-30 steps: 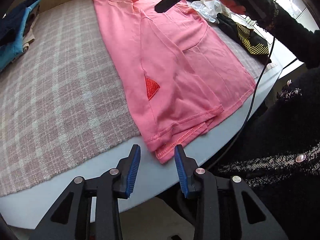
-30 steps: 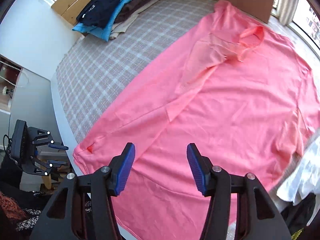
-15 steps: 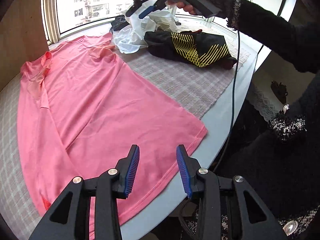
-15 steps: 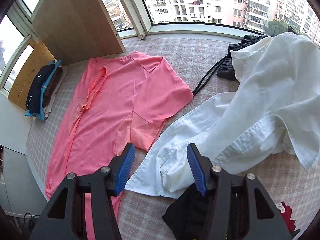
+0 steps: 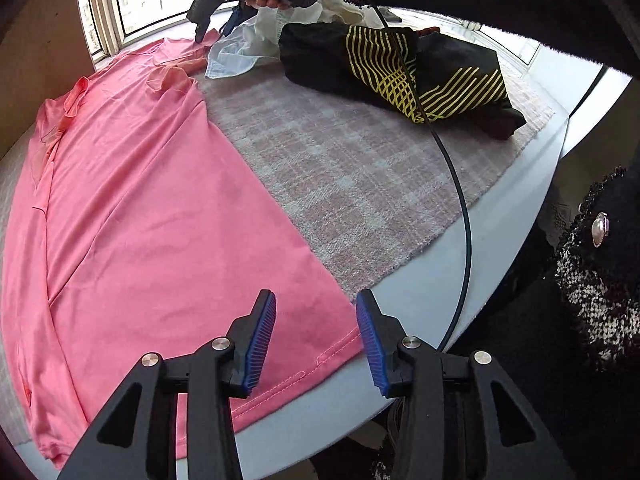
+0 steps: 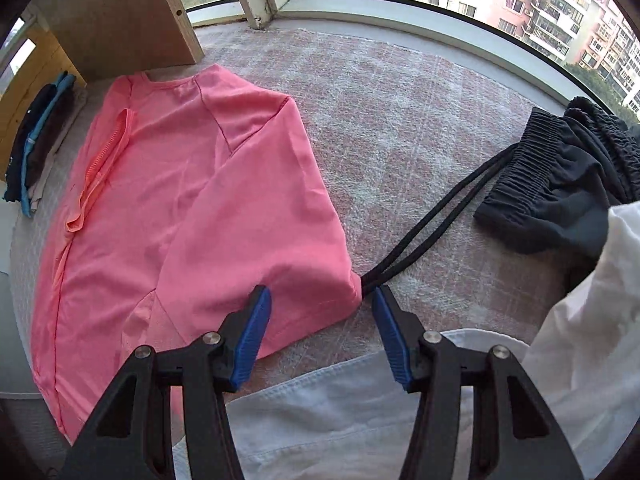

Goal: Fold clothes
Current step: 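Move both open grippers around to the shirt's unfolded side, then grasp the unfolded side with both grippers and fold it over the body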

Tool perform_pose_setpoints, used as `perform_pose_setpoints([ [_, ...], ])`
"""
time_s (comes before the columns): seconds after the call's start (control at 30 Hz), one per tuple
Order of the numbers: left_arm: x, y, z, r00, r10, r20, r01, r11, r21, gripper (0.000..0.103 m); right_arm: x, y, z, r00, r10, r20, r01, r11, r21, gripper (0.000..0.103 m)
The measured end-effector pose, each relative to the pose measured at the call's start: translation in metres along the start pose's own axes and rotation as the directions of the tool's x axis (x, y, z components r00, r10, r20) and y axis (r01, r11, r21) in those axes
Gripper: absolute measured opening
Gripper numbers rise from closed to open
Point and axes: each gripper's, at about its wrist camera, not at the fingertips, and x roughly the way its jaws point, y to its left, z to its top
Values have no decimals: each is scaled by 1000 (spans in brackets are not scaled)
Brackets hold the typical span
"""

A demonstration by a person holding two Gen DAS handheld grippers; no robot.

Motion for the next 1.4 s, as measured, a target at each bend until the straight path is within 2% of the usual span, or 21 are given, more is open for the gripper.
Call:
perform_pose_setpoints([
  [0.03,1,0,1,1000,-2,-10,2,1000,2,42,0,2,0,1000,-7,-8,7,1000,-16,29],
  [0.07,3,-1,2,1000,-4,-19,4,1000,5,42,-1,2,0,1000,2,-16,-2,1000,-20,18],
  [0.23,10,-5,5,999,-18,-36,19,999,35,42,-9,0,1,999,45,-20,-45,999,-13,7],
  [0.33,12,-2,4,998,-42,-36,43,998,38,40,-12,-6,0,995,100,-12,-99,995,32,5],
  [0.37,10,1,4,998,-56,-32,56,998,24,25,-14,-9,0,992,126,-5,-125,991,52,5],
  [0.4,9,5,4,997,-69,-27,69,998,11,0,-16,-12,1,988,154,4,-154,985,75,5],
  [0.53,2,18,3,993,-122,-6,122,992,-43,0,-29,-19,11,972,231,49,-236,960,148,4],
  [0.67,-20,36,0,982,-167,83,178,974,-141,0,-40,-18,22,963,263,63,-270,947,175,4],
  [0.8,-32,49,-4,984,-140,109,159,970,-186,0,-43,-12,30,965,256,57,-262,951,165,4],
  [0.87,-35,52,-6,980,-156,125,180,962,-204,0,-41,-9,30,971,235,40,-238,957,164,4],
  [1.07,-34,51,-4,973,-168,156,199,957,-213,0,-39,-1,32,963,266,40,-269,943,196,4],
  [1.2,-49,71,-20,963,-152,221,215,930,-297,0,-52,36,56,951,304,57,-309,940,144,4],
  [1.33,-71,103,-53,958,-69,278,190,878,-439,0,-54,95,94,952,302,58,-305,951,55,4],
  [1.4,-72,110,-62,960,-51,277,181,865,-468,0,-46,121,108,956,289,46,-290,957,15,4],
])
